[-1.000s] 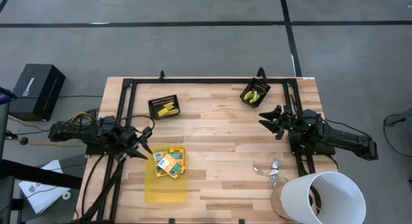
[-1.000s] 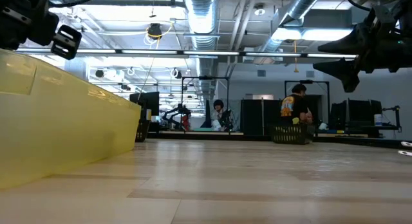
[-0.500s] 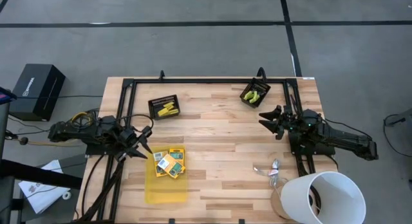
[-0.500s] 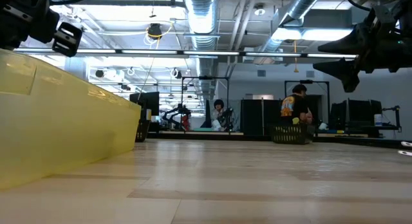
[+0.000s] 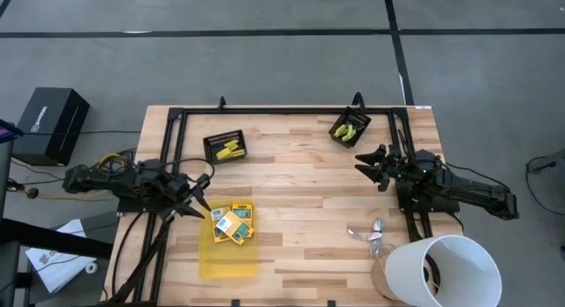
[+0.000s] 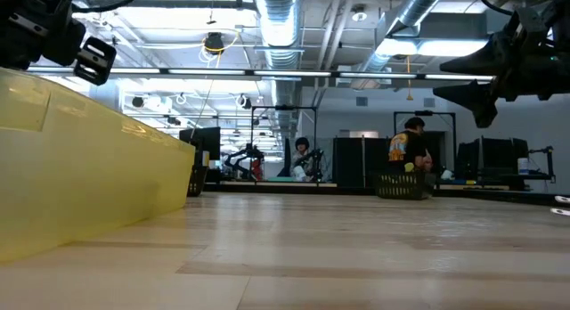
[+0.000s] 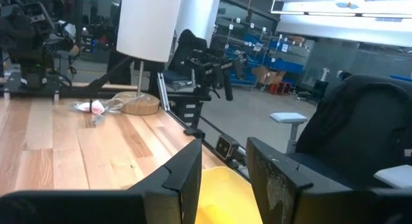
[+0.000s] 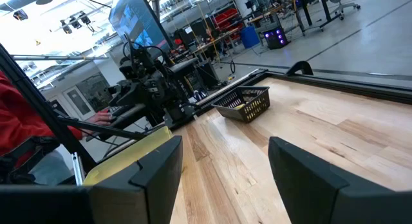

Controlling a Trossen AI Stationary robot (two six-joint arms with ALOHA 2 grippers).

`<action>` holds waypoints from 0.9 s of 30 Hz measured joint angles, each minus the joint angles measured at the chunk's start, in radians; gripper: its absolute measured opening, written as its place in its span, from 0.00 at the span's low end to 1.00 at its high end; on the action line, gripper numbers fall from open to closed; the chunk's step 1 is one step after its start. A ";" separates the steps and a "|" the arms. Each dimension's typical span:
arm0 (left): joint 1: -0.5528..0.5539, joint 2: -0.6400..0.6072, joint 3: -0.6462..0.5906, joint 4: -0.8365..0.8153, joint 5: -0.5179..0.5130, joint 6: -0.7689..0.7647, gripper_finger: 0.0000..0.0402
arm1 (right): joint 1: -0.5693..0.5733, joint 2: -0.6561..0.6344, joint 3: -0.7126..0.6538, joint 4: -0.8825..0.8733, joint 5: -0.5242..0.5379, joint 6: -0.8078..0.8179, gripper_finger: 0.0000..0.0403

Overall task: Pick & Place School Supplies
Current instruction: Return to Home Position

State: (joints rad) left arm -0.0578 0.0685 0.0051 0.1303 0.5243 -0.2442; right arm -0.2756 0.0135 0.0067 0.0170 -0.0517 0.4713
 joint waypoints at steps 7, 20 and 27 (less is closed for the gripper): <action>0.000 0.043 0.000 0.005 0.000 0.000 0.29 | 0.000 0.000 0.000 0.000 0.000 0.000 0.55; 0.000 0.112 0.000 0.008 0.001 0.000 0.29 | 0.000 0.000 0.000 0.000 0.000 0.000 0.55; 0.000 0.141 0.000 0.008 0.001 0.000 0.29 | 0.000 0.000 0.000 0.000 0.000 0.000 0.55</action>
State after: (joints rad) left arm -0.0578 0.2093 0.0051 0.1387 0.5251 -0.2443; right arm -0.2753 0.0135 0.0067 0.0167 -0.0517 0.4713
